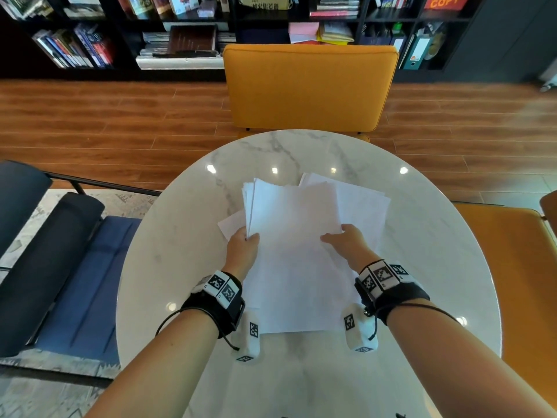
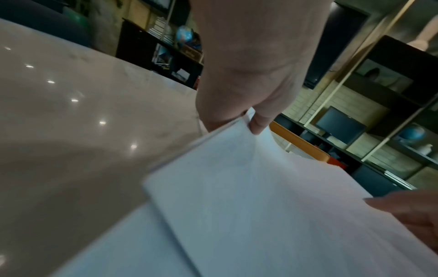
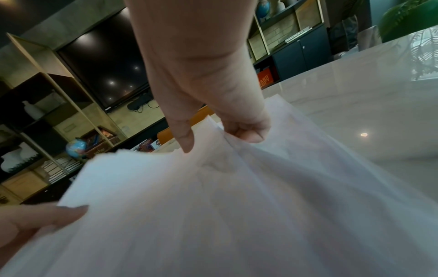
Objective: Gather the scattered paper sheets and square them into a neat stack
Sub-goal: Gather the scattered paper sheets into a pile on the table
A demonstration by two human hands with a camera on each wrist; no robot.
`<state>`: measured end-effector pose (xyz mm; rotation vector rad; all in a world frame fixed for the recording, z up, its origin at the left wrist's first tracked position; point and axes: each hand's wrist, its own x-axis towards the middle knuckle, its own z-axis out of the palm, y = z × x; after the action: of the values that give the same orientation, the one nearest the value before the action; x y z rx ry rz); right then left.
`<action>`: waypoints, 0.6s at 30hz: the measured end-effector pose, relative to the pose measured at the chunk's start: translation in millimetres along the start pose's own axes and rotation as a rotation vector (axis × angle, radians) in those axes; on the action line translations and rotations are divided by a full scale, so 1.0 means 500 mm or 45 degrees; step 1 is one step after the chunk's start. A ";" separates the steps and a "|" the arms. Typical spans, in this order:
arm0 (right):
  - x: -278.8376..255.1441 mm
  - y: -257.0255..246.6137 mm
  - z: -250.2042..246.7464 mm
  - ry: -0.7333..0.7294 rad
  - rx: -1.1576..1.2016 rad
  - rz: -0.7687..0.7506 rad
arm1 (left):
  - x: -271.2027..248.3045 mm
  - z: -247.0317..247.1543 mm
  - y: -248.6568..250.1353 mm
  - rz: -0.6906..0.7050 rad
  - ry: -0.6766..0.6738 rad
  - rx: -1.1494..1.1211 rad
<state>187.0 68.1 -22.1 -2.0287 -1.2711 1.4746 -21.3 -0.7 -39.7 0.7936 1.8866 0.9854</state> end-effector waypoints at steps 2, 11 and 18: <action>-0.003 0.006 -0.001 -0.026 0.091 -0.047 | -0.011 0.008 0.006 0.142 0.033 0.022; -0.029 0.065 -0.063 -0.222 0.729 0.022 | -0.047 0.033 0.037 0.442 0.033 -0.099; -0.033 0.086 -0.070 -0.265 0.655 0.037 | -0.036 0.042 0.055 0.276 -0.069 0.054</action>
<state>236.9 39.1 -27.9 -1.5932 -0.8135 1.8348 9.4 5.0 -16.1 1.0567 1.8074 1.0474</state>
